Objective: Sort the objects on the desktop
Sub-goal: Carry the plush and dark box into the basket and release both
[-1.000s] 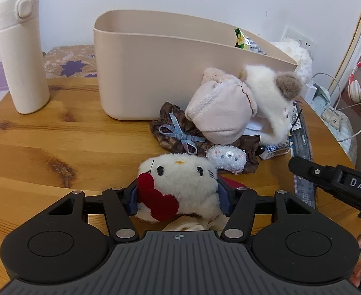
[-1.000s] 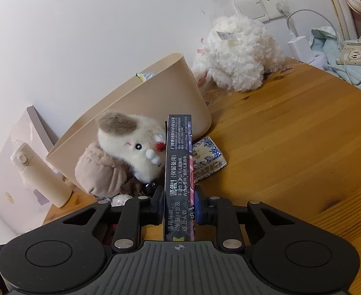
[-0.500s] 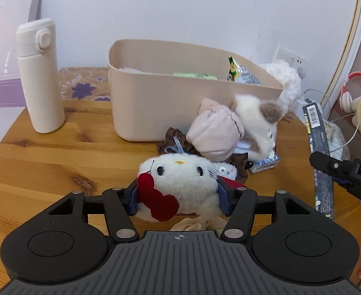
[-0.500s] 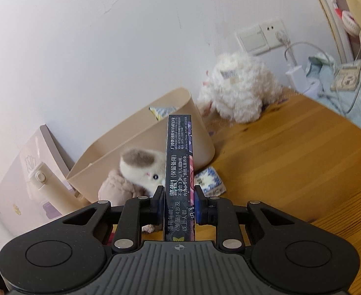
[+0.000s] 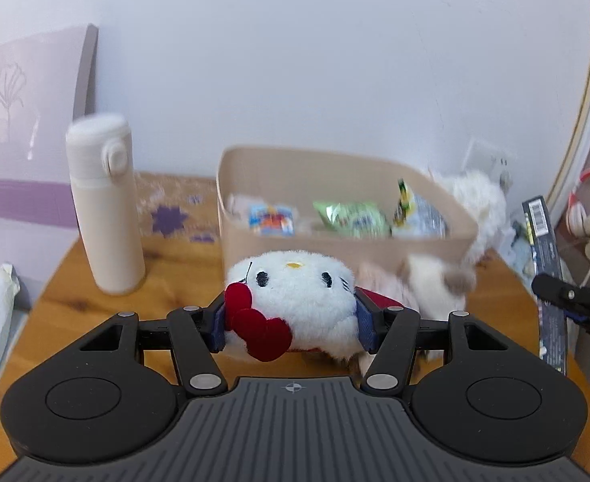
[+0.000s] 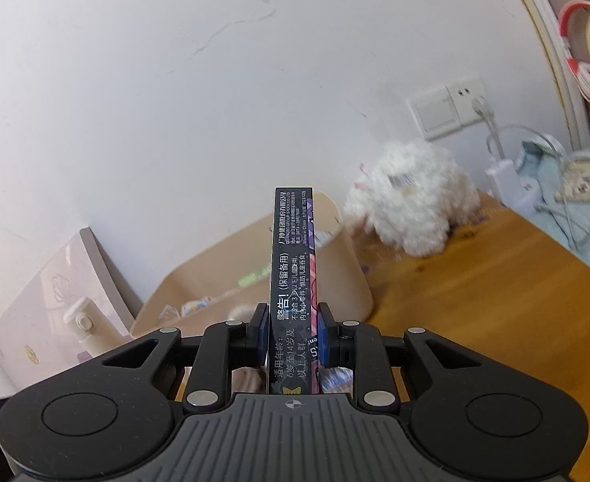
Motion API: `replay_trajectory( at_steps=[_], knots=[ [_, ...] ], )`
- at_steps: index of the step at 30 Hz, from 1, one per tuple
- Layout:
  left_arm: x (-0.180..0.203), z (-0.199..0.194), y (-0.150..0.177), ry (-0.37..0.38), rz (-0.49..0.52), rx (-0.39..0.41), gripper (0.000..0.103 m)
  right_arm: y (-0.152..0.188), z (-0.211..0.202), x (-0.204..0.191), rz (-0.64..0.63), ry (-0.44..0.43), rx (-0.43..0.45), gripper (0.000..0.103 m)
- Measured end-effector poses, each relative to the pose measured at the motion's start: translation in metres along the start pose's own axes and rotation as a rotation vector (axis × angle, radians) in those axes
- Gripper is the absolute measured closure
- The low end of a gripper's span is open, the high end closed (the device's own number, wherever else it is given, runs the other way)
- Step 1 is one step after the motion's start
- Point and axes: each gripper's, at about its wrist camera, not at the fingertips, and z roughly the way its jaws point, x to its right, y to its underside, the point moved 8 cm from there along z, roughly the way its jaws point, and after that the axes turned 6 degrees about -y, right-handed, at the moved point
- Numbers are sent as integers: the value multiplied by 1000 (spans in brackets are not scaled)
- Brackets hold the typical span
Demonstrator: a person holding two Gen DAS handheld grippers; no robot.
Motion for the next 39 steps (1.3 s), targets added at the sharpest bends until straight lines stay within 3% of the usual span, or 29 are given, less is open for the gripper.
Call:
replay_trajectory(
  at_steps=[12, 21, 26, 31, 39],
  knots=[
    [3, -1, -64, -36, 34, 131, 43, -45, 40, -14, -26, -40, 4, 82],
    [22, 36, -109, -76, 67, 171, 43, -79, 89, -16, -51, -24, -11, 82],
    [29, 72, -114, -86, 50, 123, 43, -83, 137, -15, -14, -47, -107, 82],
    [29, 110, -102, -103, 31, 38, 43, -69, 183, -8, -13, -10, -170, 82],
    [25, 159, -80, -137, 54, -83, 43, -46, 220, 1, -38, 40, -256, 82]
  ],
)
